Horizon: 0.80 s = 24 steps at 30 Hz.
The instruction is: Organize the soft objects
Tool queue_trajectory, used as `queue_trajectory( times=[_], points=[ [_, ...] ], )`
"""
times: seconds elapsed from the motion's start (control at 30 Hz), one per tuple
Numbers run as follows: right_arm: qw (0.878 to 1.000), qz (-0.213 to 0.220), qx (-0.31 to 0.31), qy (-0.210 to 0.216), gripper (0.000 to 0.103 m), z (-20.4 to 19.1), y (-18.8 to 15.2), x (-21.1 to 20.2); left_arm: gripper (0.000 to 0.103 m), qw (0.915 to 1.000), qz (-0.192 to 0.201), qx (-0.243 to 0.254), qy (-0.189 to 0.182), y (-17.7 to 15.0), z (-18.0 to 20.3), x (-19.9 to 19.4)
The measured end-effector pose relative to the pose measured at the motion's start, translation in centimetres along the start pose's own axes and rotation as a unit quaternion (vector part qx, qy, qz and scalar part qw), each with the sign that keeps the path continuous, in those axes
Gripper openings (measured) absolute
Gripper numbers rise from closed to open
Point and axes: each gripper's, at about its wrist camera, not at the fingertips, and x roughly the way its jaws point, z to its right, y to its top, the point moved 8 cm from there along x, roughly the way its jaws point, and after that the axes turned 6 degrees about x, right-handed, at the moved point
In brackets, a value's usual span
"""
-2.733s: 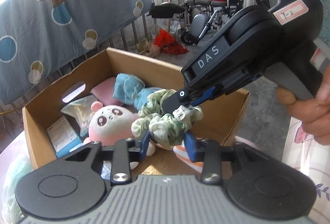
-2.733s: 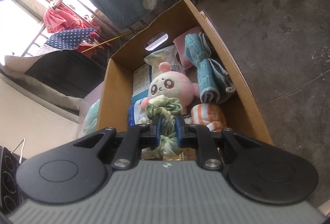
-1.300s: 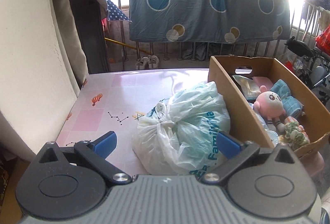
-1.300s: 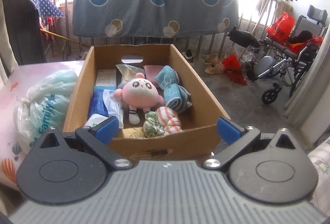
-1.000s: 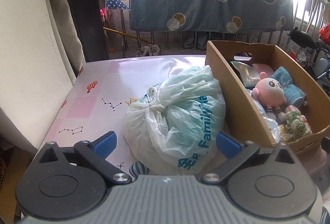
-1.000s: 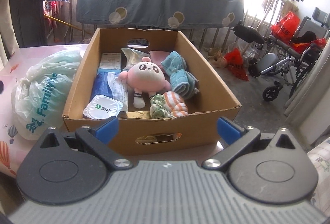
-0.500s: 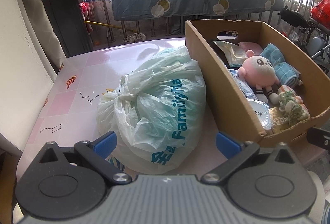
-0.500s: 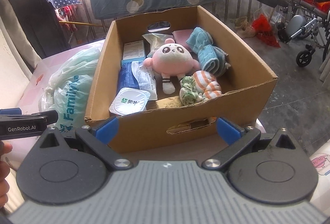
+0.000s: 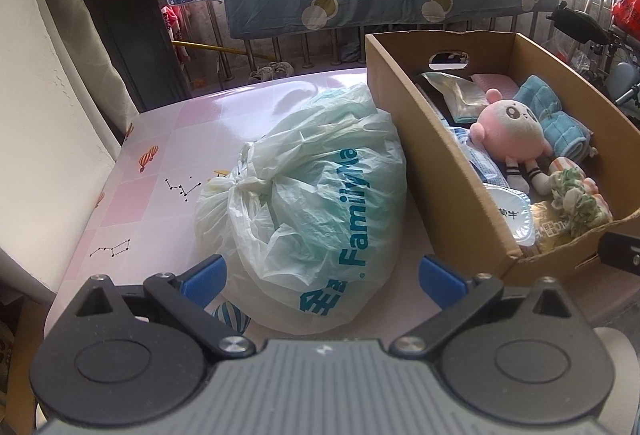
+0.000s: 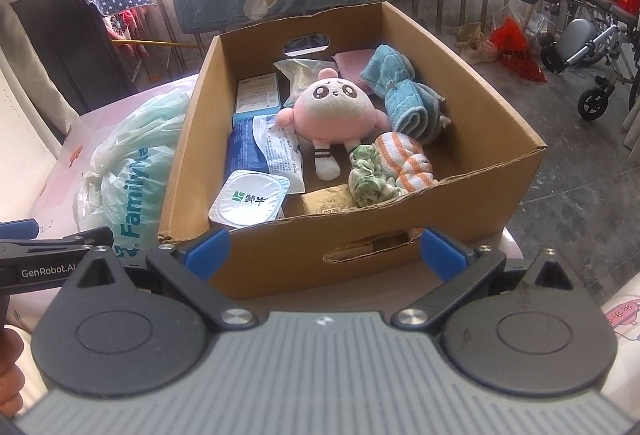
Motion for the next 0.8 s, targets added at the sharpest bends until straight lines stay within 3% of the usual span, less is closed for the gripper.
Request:
queue_trajectory(
  times=[0.8],
  points=[
    [1.0, 0.005, -0.015, 0.0, 0.102, -0.92, 0.17, -0.94, 0.103, 1.0, 0.0, -0.008, -0.005, -0.07, -0.28, -0.64]
  ],
)
